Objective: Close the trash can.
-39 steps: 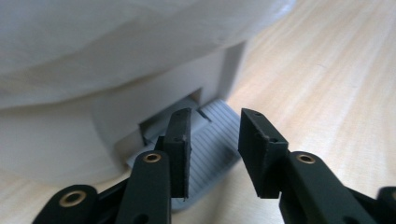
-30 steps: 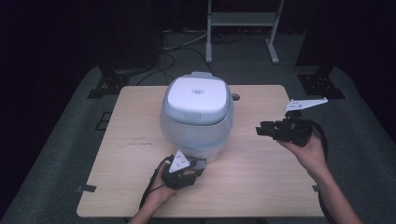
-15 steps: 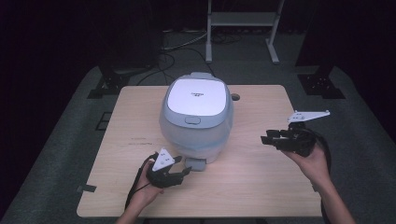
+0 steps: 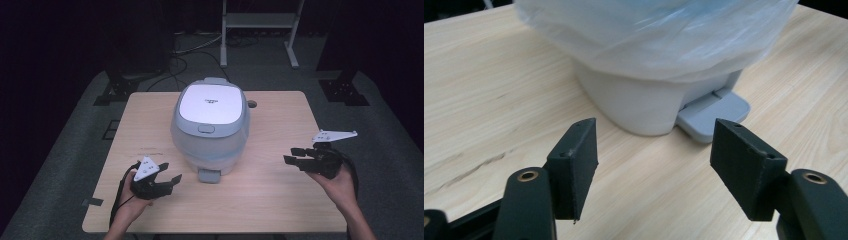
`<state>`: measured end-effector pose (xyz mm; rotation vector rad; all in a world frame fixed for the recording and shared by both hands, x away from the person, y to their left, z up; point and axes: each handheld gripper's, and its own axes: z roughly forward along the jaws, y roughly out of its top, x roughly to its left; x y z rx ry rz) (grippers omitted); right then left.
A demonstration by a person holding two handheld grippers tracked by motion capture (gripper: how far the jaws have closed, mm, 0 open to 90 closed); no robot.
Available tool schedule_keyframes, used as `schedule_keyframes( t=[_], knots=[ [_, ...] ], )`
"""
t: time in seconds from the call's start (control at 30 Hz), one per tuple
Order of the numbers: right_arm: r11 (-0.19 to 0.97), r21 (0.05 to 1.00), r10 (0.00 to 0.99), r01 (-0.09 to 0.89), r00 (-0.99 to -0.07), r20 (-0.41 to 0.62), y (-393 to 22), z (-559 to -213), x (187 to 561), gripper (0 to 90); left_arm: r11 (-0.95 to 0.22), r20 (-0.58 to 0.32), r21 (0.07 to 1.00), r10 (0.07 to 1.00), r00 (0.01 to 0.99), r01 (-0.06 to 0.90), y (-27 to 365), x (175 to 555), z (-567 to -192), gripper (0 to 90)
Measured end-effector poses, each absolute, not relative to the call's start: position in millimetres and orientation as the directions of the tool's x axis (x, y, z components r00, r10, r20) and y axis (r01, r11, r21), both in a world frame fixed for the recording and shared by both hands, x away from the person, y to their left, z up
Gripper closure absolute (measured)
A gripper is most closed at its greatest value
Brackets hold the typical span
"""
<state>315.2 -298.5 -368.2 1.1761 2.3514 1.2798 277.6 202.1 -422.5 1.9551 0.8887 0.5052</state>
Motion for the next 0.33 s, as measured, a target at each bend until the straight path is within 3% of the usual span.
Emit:
schedule_keyframes(
  t=[0.33],
  knots=[
    [0.296, 0.774, 0.746, 0.56, -0.642, 0.179, -302.3, -387.3, 303.2, 39.4, -0.309, -0.014, 0.867, 0.77, 0.638, 0.392, 214.1, 274.7, -426.3, 30.4]
  ],
)
